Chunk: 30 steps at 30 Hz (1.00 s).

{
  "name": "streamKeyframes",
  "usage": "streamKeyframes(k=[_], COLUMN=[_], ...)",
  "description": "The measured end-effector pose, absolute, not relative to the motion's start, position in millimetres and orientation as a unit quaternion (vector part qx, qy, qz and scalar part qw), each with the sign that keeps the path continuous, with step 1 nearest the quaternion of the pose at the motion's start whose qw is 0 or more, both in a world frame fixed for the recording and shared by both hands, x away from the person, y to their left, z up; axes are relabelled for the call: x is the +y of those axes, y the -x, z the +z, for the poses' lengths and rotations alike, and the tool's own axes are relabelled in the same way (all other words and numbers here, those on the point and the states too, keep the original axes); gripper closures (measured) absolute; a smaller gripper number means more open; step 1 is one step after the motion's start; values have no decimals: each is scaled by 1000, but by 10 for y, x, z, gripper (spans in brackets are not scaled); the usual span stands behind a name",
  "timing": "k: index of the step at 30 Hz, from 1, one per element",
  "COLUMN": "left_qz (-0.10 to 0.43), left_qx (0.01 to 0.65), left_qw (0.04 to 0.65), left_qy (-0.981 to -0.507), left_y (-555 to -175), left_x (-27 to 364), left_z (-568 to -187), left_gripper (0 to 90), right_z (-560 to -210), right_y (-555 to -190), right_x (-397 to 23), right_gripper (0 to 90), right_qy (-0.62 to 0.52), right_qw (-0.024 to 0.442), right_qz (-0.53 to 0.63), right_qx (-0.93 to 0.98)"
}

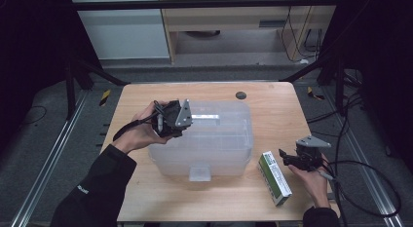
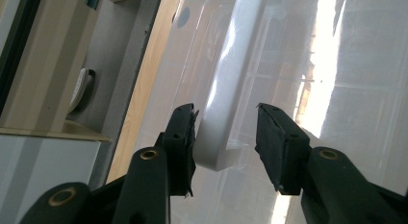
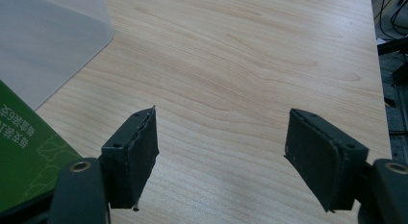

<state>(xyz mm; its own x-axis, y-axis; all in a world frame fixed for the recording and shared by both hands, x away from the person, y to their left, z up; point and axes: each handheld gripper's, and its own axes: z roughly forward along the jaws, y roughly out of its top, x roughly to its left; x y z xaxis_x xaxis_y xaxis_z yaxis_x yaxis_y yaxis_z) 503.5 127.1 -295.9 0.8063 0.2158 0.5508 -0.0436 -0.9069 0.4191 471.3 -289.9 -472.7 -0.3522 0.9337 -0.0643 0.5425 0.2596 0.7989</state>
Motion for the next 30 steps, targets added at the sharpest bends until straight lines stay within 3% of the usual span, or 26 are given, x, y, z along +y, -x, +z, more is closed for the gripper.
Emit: streamKeyframes(k=[30], left_qz=[303], left_qx=[22], left_qw=[182], left_qy=[-935], left_y=[-5168], left_x=[1093], left_z=[-2960], left_gripper=[675], right_z=[-4735], right_y=[-4717], right_x=[-2916], right_gripper=[299], right_qy=[-495], right_qw=[274], right_qz=[352], right_qx=[746])
